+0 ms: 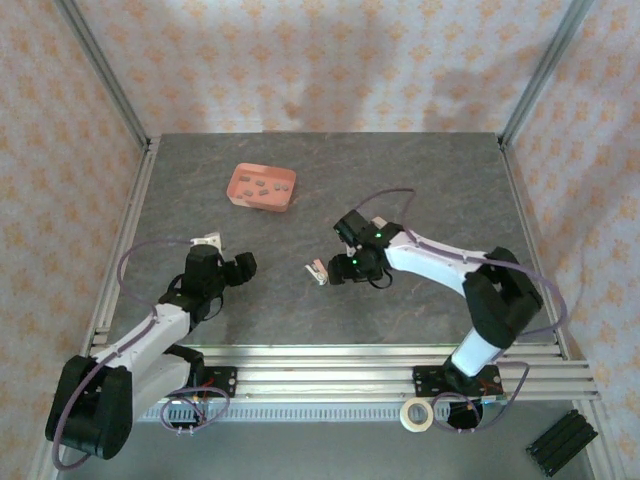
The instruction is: Load the staples into the stapler
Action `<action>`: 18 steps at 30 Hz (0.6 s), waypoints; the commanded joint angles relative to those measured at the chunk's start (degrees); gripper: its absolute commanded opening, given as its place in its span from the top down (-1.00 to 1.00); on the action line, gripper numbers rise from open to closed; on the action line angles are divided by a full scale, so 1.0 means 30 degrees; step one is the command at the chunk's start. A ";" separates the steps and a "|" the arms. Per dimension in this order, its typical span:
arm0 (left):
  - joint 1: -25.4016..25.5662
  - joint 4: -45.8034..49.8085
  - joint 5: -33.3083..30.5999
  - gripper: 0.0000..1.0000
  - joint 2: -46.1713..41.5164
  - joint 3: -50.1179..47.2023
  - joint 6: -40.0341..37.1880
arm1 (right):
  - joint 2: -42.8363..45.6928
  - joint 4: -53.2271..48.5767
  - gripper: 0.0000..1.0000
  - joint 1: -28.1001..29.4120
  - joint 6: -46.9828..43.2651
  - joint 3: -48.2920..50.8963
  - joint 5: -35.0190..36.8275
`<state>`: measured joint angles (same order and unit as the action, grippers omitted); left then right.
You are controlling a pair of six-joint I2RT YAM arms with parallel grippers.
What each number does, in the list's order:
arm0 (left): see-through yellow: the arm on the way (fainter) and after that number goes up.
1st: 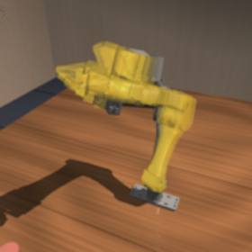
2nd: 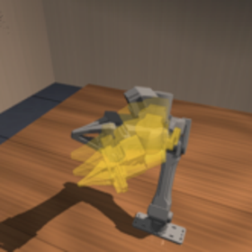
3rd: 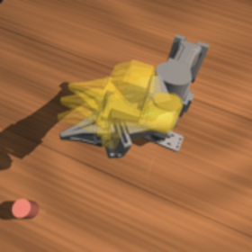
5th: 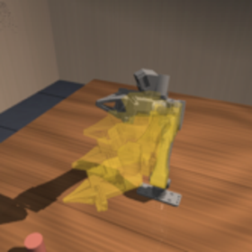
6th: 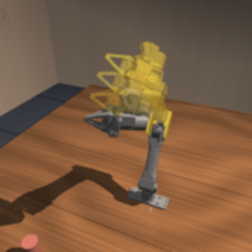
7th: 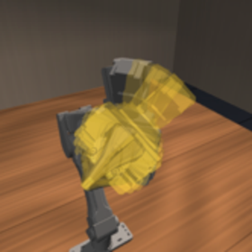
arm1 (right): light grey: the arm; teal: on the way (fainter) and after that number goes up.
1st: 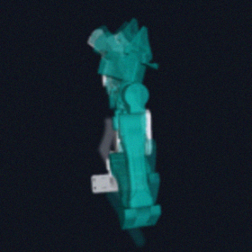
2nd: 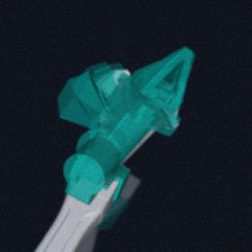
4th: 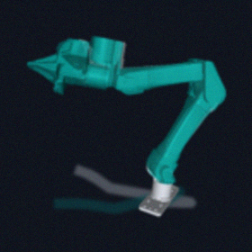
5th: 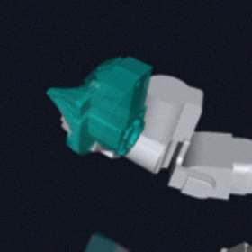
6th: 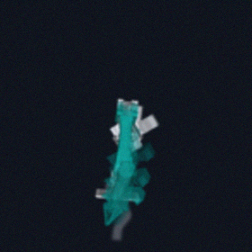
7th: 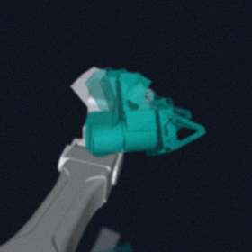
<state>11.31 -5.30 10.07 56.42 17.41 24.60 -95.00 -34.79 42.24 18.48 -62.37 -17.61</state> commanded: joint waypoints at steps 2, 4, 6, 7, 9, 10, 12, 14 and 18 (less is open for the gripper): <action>0.0075 -0.0920 -0.0246 -0.62 0.0145 -0.0205 0.0387 | -0.1587 -0.0161 -0.26 -0.0045 -0.0151 -0.1518 0.0148; 0.0083 -0.0852 -0.0285 -0.62 0.0144 -0.0178 0.0326 | -0.2114 -0.0232 -0.23 -0.0046 -0.0355 -0.2055 -0.0002; 0.0068 -0.0808 -0.0380 -0.62 0.0089 -0.0178 0.0256 | -0.2527 -0.0271 -0.18 -0.0076 -0.0497 -0.2519 -0.0077; 0.0069 -0.0833 -0.0423 -0.62 0.0034 -0.0228 0.0292 | -0.2678 -0.0217 -0.18 -0.0103 -0.0520 -0.2694 -0.0192; 0.0070 -0.1028 -0.0533 -0.63 -0.0028 -0.0373 0.0459 | -0.3012 -0.0137 -0.15 -0.0105 -0.0565 -0.3083 -0.0567; 0.0096 -0.1225 -0.0574 -0.62 -0.0081 -0.0490 0.0591 | -0.3150 -0.0147 -0.12 -0.0104 -0.0568 -0.3268 -0.0765; 0.0090 -0.1674 -0.0470 -0.62 -0.0087 -0.0723 0.0784 | -0.3467 -0.0178 -0.10 -0.0105 -0.0604 -0.3605 -0.1162; 0.0074 -0.2029 -0.0340 -0.62 -0.0032 -0.0902 0.0906 | -0.3629 -0.0059 -0.10 -0.0097 -0.0624 -0.3839 -0.1488; 0.0082 -0.2110 -0.0134 -0.62 0.0245 -0.0910 0.0970 | -0.3934 -0.0050 -0.14 -0.0050 -0.0782 -0.4203 -0.1851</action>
<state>11.31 -8.97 10.04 56.71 14.96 26.59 -105.60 -34.63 42.17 17.23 -72.99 -22.00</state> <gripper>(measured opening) 0.810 0.569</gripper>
